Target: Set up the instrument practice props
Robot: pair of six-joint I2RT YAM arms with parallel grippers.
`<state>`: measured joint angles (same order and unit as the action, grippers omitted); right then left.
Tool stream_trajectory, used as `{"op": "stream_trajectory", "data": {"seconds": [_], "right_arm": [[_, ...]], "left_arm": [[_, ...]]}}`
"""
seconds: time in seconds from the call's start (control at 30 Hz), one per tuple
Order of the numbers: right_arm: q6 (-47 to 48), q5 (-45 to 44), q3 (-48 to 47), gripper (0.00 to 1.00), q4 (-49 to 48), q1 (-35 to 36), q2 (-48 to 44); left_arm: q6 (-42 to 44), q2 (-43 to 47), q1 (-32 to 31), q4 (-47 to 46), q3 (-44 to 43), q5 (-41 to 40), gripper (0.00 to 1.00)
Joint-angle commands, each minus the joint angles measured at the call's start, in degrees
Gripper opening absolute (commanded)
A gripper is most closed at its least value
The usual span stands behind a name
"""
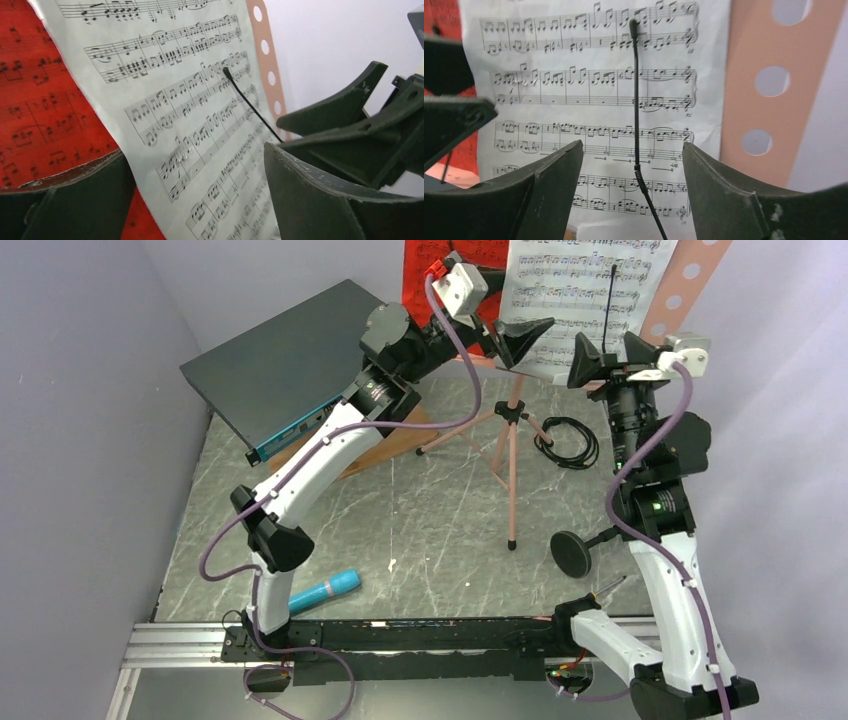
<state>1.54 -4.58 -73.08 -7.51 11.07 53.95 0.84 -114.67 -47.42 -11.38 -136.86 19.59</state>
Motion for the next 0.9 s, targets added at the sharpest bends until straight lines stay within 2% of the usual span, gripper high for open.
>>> {"op": "stream_trajectory", "data": {"seconds": [0.0,0.1,0.3,0.63,0.87], "right_arm": [[-5.70,-3.62,-5.42,0.78,6.73,0.18,-2.99],[-9.01,-6.60,-6.21,0.89,11.64,0.14,-4.94],[-13.87,-9.14,-3.84,0.99,19.24,0.27,-11.99],[-18.39,-14.55,3.65,1.00,36.68,0.31,-26.86],[-26.12,-17.03,12.85,1.00,44.06,0.36,-28.23]], "left_arm": [[-5.74,9.18,-0.22,-2.22,5.05,-1.00,0.99],[-7.60,13.05,-0.20,-0.08,8.67,-1.34,0.99],[-12.93,21.44,-0.21,1.98,17.50,-0.15,1.00],[-19.02,36.75,-0.17,9.71,32.14,-5.22,0.99],[-22.19,42.89,-0.22,13.78,38.21,-5.53,1.00]]}}
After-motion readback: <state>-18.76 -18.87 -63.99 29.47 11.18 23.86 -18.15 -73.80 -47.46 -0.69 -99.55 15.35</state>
